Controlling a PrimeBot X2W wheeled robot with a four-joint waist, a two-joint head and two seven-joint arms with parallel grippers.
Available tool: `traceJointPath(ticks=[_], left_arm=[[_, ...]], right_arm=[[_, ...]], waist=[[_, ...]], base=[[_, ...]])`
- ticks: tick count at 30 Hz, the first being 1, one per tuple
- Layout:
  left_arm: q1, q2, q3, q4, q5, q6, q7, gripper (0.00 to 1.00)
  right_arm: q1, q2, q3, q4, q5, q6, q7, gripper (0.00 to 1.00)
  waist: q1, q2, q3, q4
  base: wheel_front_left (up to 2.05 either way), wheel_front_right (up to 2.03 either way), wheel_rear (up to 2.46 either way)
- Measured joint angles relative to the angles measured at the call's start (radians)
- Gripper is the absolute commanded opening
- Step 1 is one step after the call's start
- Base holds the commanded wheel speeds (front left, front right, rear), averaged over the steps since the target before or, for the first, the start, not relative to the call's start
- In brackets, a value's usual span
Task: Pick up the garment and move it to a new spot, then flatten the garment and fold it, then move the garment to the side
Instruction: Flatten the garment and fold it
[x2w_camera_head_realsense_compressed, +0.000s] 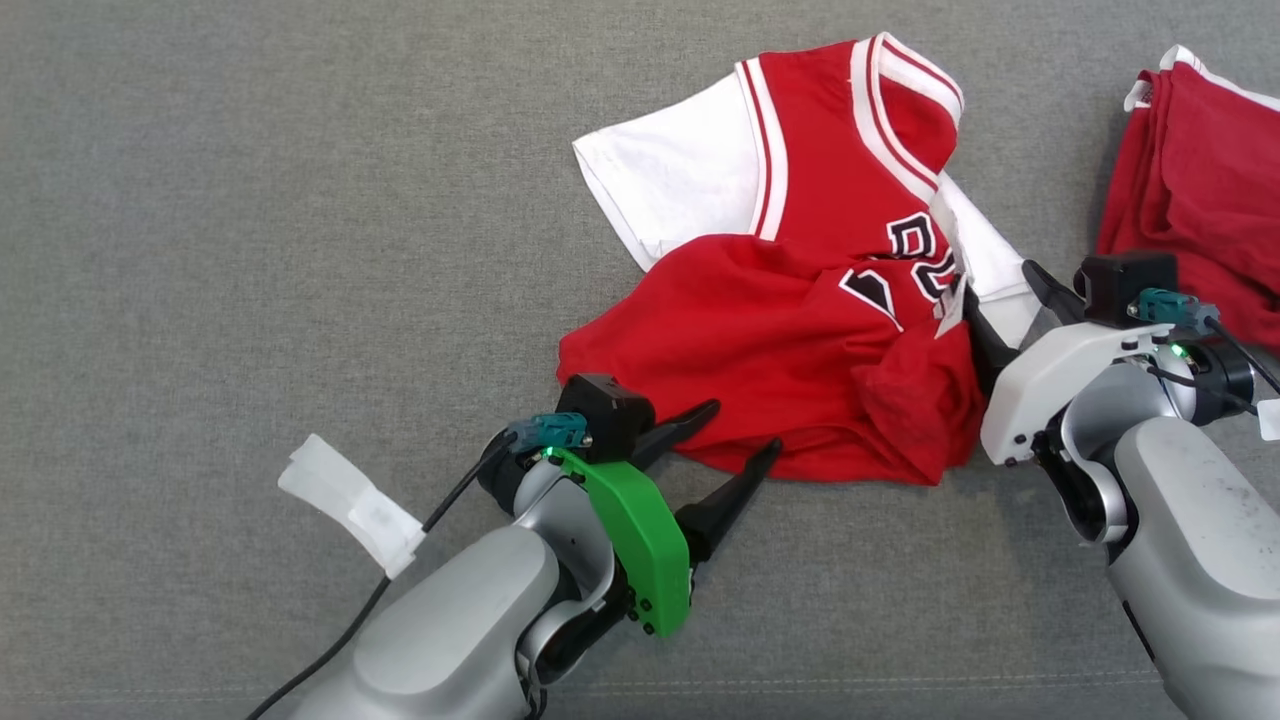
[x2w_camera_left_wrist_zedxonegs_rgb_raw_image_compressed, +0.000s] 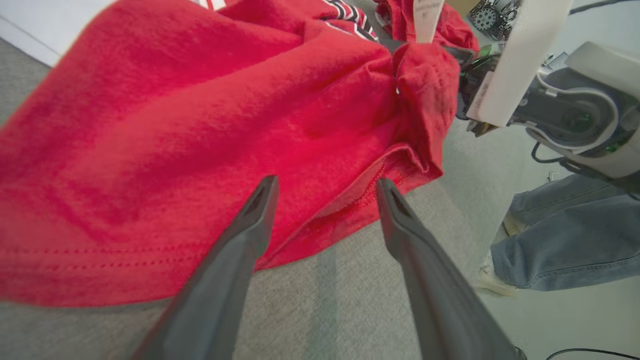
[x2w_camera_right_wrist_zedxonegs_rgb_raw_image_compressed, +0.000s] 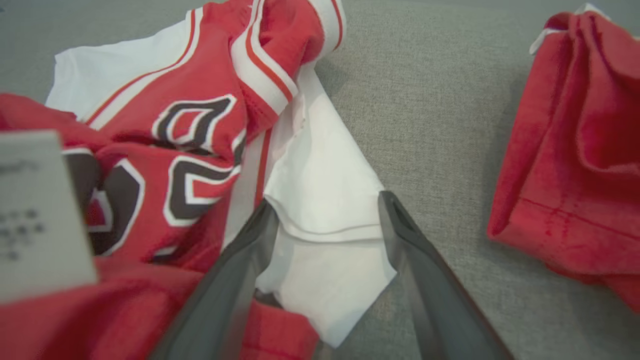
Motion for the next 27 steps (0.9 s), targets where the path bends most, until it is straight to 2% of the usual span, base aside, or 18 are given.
traceJointPath(ticks=[14,15,16,17,18,27], left_arm=[[-0.019,-0.001,-0.007,0.078,0.007,-0.009,0.0,1.0],[-0.019,-0.001,-0.011,0.082,0.007,-0.01,0.0,0.66],[-0.019,-0.002,-0.015,0.086,0.007,-0.01,0.0,0.45],[-0.019,-0.002,-0.019,0.092,0.007,-0.01,0.0,0.02],[-0.019,-0.003,-0.023,0.1,0.007,-0.011,0.0,0.0],[-0.021,-0.006,-0.026,0.13,0.007,-0.019,-0.02,0.0]], right_arm=[[0.0,0.0,-0.01,0.0,0.0,-0.007,-0.009,1.0],[0.0,0.0,-0.01,0.0,0.0,-0.007,-0.009,1.0],[0.0,0.0,-0.01,0.0,0.0,-0.007,-0.009,1.0],[0.0,0.0,-0.01,0.0,0.0,-0.007,-0.009,1.0],[0.0,0.0,-0.01,0.0,0.0,-0.007,-0.01,1.0],[0.0,0.001,-0.009,0.001,0.0,-0.007,-0.01,1.0]], waist=[[0.0,0.0,0.012,-0.003],[0.0,0.0,0.012,-0.003],[0.0,0.0,0.012,-0.003],[0.0,0.0,0.012,-0.003],[0.0,0.0,0.012,-0.003],[0.0,0.0,0.007,-0.002]], base=[[0.0,0.0,0.0],[0.0,0.0,0.0],[0.0,0.0,0.0],[0.0,0.0,0.0],[0.0,0.0,0.0],[0.0,0.0,0.0]])
